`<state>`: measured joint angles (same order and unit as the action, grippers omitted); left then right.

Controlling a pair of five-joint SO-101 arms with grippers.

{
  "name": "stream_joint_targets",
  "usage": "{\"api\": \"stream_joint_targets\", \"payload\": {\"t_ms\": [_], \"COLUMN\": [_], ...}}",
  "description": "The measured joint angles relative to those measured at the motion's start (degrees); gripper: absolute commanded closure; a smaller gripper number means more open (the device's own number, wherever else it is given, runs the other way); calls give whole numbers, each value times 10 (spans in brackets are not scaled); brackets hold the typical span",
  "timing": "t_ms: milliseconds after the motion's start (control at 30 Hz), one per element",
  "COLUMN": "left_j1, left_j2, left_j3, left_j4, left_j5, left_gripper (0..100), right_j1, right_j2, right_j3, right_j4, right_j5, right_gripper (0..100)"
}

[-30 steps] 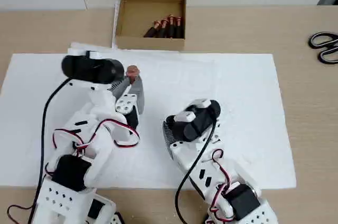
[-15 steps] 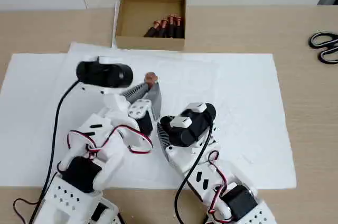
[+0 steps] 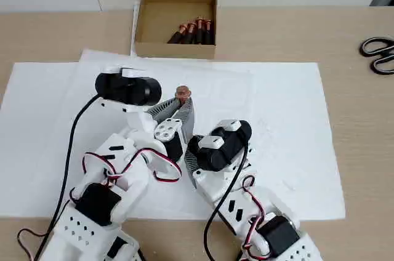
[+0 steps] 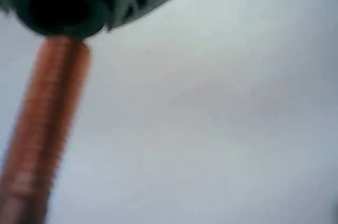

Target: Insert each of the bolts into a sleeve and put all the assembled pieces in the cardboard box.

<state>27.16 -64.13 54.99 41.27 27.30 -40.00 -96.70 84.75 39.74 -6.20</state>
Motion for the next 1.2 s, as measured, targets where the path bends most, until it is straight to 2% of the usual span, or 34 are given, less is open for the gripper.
{"api": "stream_joint_targets", "payload": {"t_ms": [767,1200], "left_j1": [11,12], "left_j2": [-4,-11], "left_j3": [49,47], "left_j4": [-18,33], "left_j5": [1,-16], "left_gripper": [994,994], "right_j1": [4,6], "right_j2": [1,1], "right_j3": [1,3], "right_j4": [0,1], "right_j5": [0,-1], "right_gripper": [995,995]}}
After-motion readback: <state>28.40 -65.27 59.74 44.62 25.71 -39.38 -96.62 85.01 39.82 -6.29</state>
